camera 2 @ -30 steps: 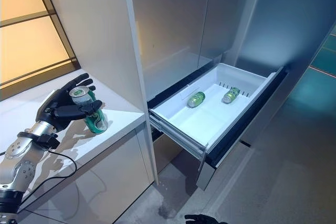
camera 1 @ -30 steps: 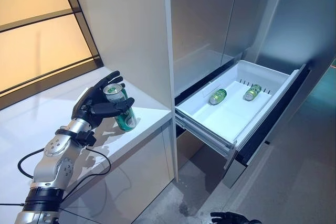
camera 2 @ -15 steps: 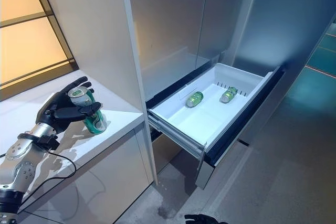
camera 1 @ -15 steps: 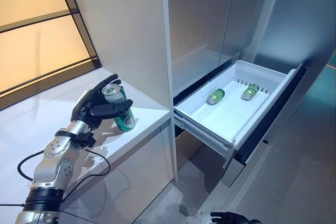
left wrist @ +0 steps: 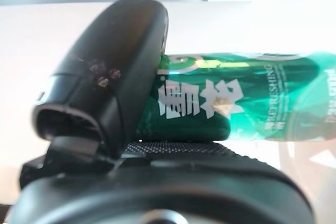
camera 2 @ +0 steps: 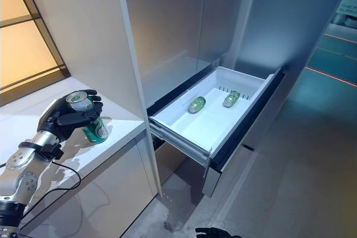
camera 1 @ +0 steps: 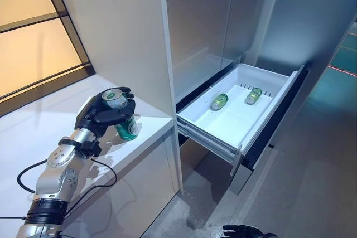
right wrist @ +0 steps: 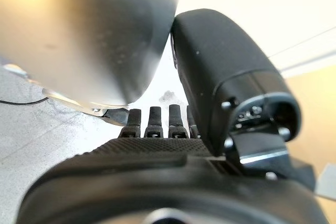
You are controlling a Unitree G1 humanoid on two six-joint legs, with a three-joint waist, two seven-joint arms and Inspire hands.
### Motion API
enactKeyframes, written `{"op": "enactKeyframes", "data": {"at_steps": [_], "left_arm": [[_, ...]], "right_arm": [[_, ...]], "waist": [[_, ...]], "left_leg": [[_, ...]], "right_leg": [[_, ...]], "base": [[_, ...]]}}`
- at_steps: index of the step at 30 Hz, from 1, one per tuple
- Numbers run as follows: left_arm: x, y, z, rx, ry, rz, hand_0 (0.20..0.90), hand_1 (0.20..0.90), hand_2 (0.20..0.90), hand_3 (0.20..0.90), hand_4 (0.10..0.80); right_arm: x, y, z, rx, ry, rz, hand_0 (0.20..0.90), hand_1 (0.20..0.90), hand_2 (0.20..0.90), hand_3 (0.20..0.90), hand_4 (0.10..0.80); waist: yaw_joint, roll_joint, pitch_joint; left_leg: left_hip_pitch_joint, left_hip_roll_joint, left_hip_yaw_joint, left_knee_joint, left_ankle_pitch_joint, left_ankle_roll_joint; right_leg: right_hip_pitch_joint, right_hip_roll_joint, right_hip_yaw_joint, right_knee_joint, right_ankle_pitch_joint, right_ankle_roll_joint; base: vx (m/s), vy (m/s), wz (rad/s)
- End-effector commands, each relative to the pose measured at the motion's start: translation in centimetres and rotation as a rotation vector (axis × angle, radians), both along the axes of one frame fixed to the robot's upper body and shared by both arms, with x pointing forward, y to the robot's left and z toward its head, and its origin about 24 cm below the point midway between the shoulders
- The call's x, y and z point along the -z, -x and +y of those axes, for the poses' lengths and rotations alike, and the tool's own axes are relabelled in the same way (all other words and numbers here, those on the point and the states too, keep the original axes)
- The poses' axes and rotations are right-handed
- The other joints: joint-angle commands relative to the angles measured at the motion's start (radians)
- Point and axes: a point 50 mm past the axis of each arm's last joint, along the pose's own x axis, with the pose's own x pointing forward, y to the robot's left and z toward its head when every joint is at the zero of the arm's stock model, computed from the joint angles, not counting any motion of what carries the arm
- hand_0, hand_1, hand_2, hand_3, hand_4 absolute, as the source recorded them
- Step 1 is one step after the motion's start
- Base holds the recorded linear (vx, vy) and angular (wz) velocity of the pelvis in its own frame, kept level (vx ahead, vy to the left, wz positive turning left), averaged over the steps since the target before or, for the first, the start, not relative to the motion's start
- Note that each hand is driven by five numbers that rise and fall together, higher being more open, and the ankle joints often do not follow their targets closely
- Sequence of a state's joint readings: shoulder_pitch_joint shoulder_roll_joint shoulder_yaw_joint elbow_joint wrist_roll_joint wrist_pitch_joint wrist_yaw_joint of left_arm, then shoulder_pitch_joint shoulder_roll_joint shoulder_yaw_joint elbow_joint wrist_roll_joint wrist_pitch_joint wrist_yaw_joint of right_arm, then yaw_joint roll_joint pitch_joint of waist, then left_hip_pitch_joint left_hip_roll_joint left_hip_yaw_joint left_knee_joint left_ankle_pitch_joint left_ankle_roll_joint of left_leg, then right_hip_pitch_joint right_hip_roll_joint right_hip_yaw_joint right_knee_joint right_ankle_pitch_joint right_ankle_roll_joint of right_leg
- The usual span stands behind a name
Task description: Put drinks into fridge and close the fridge
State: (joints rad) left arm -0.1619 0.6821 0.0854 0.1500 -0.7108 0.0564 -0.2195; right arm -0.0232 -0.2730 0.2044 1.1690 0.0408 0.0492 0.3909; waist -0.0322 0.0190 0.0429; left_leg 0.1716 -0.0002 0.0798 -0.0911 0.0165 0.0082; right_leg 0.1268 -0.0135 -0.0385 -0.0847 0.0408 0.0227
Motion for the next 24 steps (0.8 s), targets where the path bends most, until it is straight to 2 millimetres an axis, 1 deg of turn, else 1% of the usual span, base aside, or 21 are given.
{"op": "enactKeyframes", "data": {"at_steps": [1,5,10,14,16,17,19,21,24], "left_arm": [[-8.0,-1.6,0.0,-0.018,0.008,-0.386,0.3,0.3,0.3,0.2,0.1],[-8.7,-1.2,-0.4,-0.025,0.032,-0.448,0.3,0.3,0.3,0.2,0.1],[-9.9,-0.8,-1.4,0.028,0.088,-0.52,0.3,0.3,0.3,0.2,0.1],[-11.0,-0.4,-2.8,0.106,0.134,-0.594,0.3,0.3,0.3,0.2,0.1],[-11.7,0.0,-3.5,0.167,0.175,-0.638,0.3,0.3,0.3,0.2,0.1],[-12.1,0.2,-4.0,0.201,0.195,-0.663,0.3,0.3,0.3,0.2,0.1],[-12.7,0.7,-4.8,0.253,0.226,-0.7,0.3,0.3,0.3,0.2,0.1],[-13.4,1.1,-5.7,0.315,0.268,-0.738,0.3,0.3,0.3,0.2,0.1],[-14.1,1.5,-6.6,0.385,0.311,-0.783,0.3,0.3,0.3,0.2,0.1]], "right_arm": [[0.1,2.0,-1.6,-0.088,0.037,0.084,0.9,0.9,0.9,0.9,0.8],[0.3,2.5,-1.4,-0.073,0.034,0.08,0.9,0.9,0.9,0.9,0.8],[0.2,2.2,-1.1,-0.068,0.031,0.072,0.9,0.9,0.9,0.9,0.8],[0.1,1.5,-1.0,-0.054,0.025,0.048,0.9,0.9,0.9,0.9,0.8],[-0.1,0.7,-0.8,-0.024,0.004,0.006,0.9,0.9,0.9,0.9,0.8],[-0.4,0.0,-0.7,-0.004,-0.011,-0.032,0.9,0.9,0.9,0.9,0.8],[-1.0,-1.7,-0.2,0.009,-0.032,-0.114,0.9,0.9,0.9,0.9,0.8],[-2.1,-4.0,0.6,-0.015,-0.053,-0.228,0.9,0.9,0.9,0.9,0.8],[-3.7,-6.5,1.9,-0.053,-0.089,-0.358,0.9,0.9,0.9,0.9,0.8]], "waist": [[-0.016,0.005,-0.003],[-0.013,-0.003,-0.003],[-0.011,-0.007,-0.009],[-0.009,-0.007,-0.014],[-0.008,-0.008,-0.014],[-0.01,-0.008,-0.014],[-0.012,-0.007,-0.014],[-0.014,-0.006,-0.016],[-0.016,-0.005,-0.02]], "left_leg": [[0.014,-0.034,0.007,0.026,-0.106,0.024],[0.01,-0.033,0.007,0.028,-0.108,0.025],[0.006,-0.032,0.007,0.023,-0.105,0.023],[0.0,-0.032,0.004,0.021,-0.102,0.02],[-0.002,-0.031,0.002,0.021,-0.101,0.019],[-0.003,-0.031,0.0,0.021,-0.1,0.019],[-0.005,-0.031,-0.004,0.021,-0.099,0.019],[-0.006,-0.032,-0.006,0.021,-0.098,0.018],[-0.008,-0.034,-0.012,0.02,-0.098,0.018]], "right_leg": [[-0.006,0.039,0.029,0.113,-0.149,0.041],[-0.006,0.035,0.029,0.11,-0.147,0.041],[-0.012,0.036,0.027,0.106,-0.146,0.04],[-0.018,0.037,0.026,0.107,-0.144,0.038],[-0.021,0.038,0.025,0.108,-0.143,0.037],[-0.024,0.038,0.024,0.11,-0.143,0.037],[-0.027,0.039,0.024,0.112,-0.142,0.035],[-0.029,0.038,0.023,0.113,-0.142,0.034],[-0.029,0.039,0.023,0.111,-0.142,0.031]], "base": [[0.013,-0.029,-0.13],[0.004,-0.016,-0.12],[0.0,0.0,0.0],[0.0,0.0,0.0],[-0.034,-0.011,0.0],[-0.035,-0.008,0.0],[-0.016,-0.002,0.0],[0.0,0.0,0.0],[0.0,0.0,0.0]]}}
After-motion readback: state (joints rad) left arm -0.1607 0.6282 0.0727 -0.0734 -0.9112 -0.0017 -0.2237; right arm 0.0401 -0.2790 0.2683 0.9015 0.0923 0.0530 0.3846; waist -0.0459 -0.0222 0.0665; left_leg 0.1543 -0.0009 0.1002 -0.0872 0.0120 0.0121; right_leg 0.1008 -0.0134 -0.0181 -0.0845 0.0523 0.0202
